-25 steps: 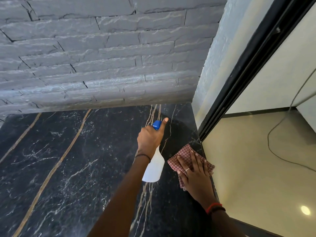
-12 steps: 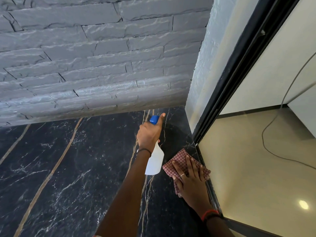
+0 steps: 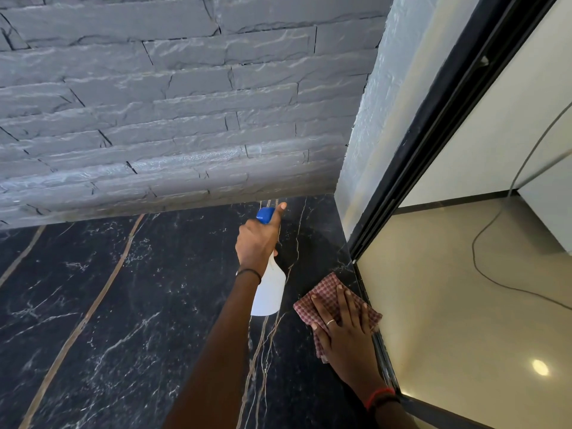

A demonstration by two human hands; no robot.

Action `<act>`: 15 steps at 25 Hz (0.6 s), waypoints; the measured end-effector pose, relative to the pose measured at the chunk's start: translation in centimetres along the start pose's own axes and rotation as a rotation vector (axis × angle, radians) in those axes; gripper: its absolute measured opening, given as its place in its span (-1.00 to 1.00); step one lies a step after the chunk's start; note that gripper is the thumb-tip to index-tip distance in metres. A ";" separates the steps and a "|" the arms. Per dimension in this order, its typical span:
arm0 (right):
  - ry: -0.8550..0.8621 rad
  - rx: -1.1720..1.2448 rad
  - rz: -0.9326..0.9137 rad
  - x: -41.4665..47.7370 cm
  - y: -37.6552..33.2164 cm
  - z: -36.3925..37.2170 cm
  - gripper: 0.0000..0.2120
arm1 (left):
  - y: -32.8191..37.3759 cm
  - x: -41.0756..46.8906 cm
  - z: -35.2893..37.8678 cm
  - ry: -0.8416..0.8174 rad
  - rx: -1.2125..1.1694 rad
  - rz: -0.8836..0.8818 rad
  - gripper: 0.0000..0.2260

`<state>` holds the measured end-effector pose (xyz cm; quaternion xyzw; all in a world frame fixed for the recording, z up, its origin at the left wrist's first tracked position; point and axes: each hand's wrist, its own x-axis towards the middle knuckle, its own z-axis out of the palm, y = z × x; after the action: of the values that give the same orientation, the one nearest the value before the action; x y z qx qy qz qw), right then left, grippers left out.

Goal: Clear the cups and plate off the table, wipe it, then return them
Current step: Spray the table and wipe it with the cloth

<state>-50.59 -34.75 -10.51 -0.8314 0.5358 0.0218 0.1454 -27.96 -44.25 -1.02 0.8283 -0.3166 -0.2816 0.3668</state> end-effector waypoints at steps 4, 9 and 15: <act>0.016 0.001 -0.017 2.7 -0.1 -0.3 -0.50 | -0.3 0.7 -0.6 -0.025 -0.038 0.017 -0.47; 0.062 -0.009 -0.015 11.4 -0.4 -2.3 -0.52 | -1.1 2.0 -2.1 -0.043 -0.080 0.017 -0.56; 0.015 0.036 0.014 22.6 -4.4 -3.4 -0.50 | -2.8 3.8 -4.6 -0.044 -0.089 0.026 -0.58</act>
<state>-37.41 -53.93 -10.67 -0.8252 0.5429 0.0069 0.1560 -21.38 -43.58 -1.46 0.8004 -0.3224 -0.3089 0.4000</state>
